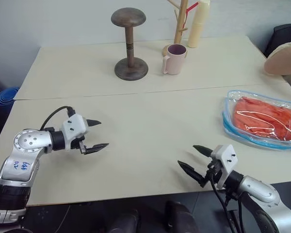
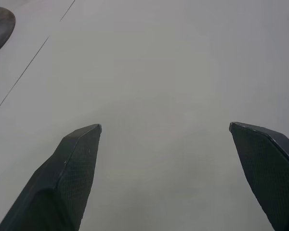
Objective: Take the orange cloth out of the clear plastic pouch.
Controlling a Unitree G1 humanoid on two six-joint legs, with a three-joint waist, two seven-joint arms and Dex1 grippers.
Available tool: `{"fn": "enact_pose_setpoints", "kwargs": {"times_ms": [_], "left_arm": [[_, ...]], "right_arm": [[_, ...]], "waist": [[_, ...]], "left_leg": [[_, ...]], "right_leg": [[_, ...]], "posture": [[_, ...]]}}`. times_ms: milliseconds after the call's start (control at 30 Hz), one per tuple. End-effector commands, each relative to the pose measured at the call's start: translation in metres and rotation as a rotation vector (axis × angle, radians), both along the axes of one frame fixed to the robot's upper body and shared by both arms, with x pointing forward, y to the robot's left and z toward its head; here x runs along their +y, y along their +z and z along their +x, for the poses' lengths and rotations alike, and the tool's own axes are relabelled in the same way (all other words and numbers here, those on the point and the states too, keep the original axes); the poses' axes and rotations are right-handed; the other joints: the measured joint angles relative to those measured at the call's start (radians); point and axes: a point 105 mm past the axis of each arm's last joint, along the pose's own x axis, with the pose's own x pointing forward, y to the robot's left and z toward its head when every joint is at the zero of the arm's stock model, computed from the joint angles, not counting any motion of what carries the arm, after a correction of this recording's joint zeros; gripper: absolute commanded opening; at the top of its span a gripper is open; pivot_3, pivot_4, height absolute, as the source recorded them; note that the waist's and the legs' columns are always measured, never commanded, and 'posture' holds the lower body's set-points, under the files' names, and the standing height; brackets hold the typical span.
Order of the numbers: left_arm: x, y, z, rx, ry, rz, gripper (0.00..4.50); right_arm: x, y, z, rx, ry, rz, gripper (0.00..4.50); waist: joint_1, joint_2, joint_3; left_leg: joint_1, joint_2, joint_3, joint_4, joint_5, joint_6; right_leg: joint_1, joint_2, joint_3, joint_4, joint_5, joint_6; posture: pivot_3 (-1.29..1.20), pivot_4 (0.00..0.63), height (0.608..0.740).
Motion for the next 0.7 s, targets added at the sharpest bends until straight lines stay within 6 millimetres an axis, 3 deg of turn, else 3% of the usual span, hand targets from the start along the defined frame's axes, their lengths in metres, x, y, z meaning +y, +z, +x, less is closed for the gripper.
{"fn": "enact_pose_setpoints", "kwargs": {"times_ms": [33,700], "left_arm": [[-0.0070,0.0083,-0.0018,-0.037,-0.036,0.004,4.48],[-0.0048,0.0067,0.0003,-0.036,-0.012,-0.013,4.48]], "right_arm": [[0.0043,0.0123,-0.0017,-0.041,0.011,0.015,4.50],[0.0026,0.0118,0.0014,-0.055,0.011,-0.013,4.50]], "waist": [[-0.001,0.000,0.000],[-0.001,0.000,0.000]], "left_leg": [[0.000,0.000,0.000,0.000,0.000,0.000],[0.000,0.000,0.000,0.000,0.000,0.000]], "right_leg": [[0.000,0.000,0.000,0.000,0.000,0.000],[0.000,0.000,0.000,0.000,0.000,0.000]], "posture": [[0.00,0.150,0.740],[0.00,0.150,0.740]]}}
